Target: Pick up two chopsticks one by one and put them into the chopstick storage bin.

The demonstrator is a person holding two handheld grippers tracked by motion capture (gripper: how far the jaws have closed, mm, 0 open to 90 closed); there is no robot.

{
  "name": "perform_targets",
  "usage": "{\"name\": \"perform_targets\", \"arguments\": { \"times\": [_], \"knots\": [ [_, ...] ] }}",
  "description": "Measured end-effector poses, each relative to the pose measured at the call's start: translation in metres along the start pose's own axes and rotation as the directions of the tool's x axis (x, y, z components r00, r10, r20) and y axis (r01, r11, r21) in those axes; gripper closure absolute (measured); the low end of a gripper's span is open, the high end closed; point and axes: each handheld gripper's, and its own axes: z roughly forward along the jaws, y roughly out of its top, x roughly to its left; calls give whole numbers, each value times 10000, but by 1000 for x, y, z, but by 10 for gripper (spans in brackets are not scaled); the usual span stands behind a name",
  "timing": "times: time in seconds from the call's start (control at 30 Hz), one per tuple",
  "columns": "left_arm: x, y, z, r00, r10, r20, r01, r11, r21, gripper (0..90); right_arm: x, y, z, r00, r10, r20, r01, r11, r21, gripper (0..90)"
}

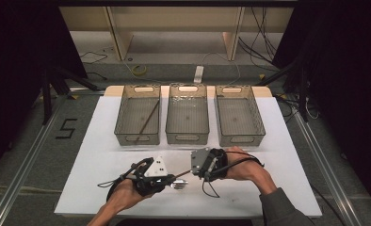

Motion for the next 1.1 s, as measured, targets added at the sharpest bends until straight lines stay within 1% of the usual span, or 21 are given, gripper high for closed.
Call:
{"name": "perform_targets", "arguments": {
  "times": [0.03, 0.07, 0.17, 0.23, 0.27, 0.3, 0.37, 0.4, 0.43, 0.47, 0.57, 0.6, 0.63, 0.73, 0.77, 0.87, 0.93, 1.0, 1.03, 1.07, 1.1],
  "knots": [
    [2, -1, -1, 9999, -94, -110, 94, 10000, -4, 836, 0, -1, -3, 9997, 157, 182, -151, 9994, -324, 555],
    [3, -1, -2, 9995, -233, -216, 232, 9997, -42, 836, 1, -2, -5, 9985, 509, 217, -497, 9973, -542, 529],
    [7, -2, -6, 9961, -601, -654, 582, 9979, -300, 836, 3, -6, -10, 9898, 1322, 534, -1247, 9843, -1245, 478],
    [10, -2, -9, 9936, -808, -785, 776, 9961, -427, 836, 5, -10, -13, 9805, 1876, 580, -1733, 9658, -1931, 465],
    [12, -2, -10, 9921, -866, -912, 827, 9955, -459, 836, 6, -13, -14, 9721, 2286, 530, -2115, 9514, -2237, 455],
    [13, -3, -11, 9905, -948, -1000, 903, 9947, -485, 836, 8, -15, -14, 9626, 2658, 528, -2450, 9368, -2496, 442],
    [16, -4, -13, 9859, -1184, -1183, 1121, 9920, -586, 836, 13, -21, -14, 9445, 3182, 811, -2854, 9176, -2765, 432],
    [17, -4, -14, 9840, -1280, -1239, 1209, 9906, -640, 836, 15, -26, -14, 9298, 3549, 975, -3140, 9031, -2931, 423],
    [18, -4, -14, 9817, -1388, -1303, 1307, 9890, -690, 836, 16, -29, -14, 9212, 3728, 1113, -3254, 8951, -3048, 421],
    [19, -4, -15, 9806, -1416, -1356, 1331, 9886, -702, 836, 18, -36, -13, 9040, 4119, 1143, -3572, 8749, -3271, 421],
    [21, -5, -16, 9764, -1540, -1512, 1442, 9868, -738, 836, 24, -50, -12, 8763, 4698, 1067, -4056, 8390, -3628, 404],
    [22, -5, -16, 9744, -1587, -1591, 1478, 9859, -784, 836, 26, -56, -11, 8598, 5012, 976, -4379, 8220, -3641, 392],
    [23, -5, -17, 9729, -1616, -1655, 1501, 9854, -803, 836, 28, -59, -11, 8490, 5189, 995, -4539, 8127, -3654, 385],
    [25, -5, -18, 9684, -1749, -1777, 1606, 9827, -919, 837, 31, -70, -11, 8077, 5794, 1095, -5054, 7759, -3775, 378],
    [26, -5, -19, 9675, -1754, -1821, 1601, 9824, -958, 837, 31, -72, -12, 7954, 5965, 1072, -5193, 7619, -3871, 373],
    [29, -6, -23, 9605, -2020, -1914, 1826, 9765, -1147, 837, 30, -79, -16, 7556, 6511, 721, -5640, 7026, -4339, 353],
    [31, -6, -25, 9565, -2126, -1995, 1901, 9736, -1264, 836, 31, -82, -17, 7347, 6747, 713, -5811, 6801, -4469, 334],
    [36, -6, -29, 9495, -2298, -2136, 2027, 9690, -1416, 836, 33, -86, -16, 7189, 6928, 557, -6010, 6598, -4510, 326],
    [38, -6, -32, 9462, -2424, -2143, 2132, 9653, -1507, 837, 34, -88, -16, 7126, 6990, 605, -6038, 6549, -4544, 326],
    [41, -6, -34, 9437, -2491, -2178, 2174, 9630, -1592, 836, 35, -89, -16, 7104, 7011, 613, -6048, 6527, -4562, 323],
    [44, -7, -36, 9387, -2624, -2236, 2267, 9585, -1731, 837, 35, -89, -17, 7086, 7033, 573, -6072, 6491, -4582, 319]
  ]
}}
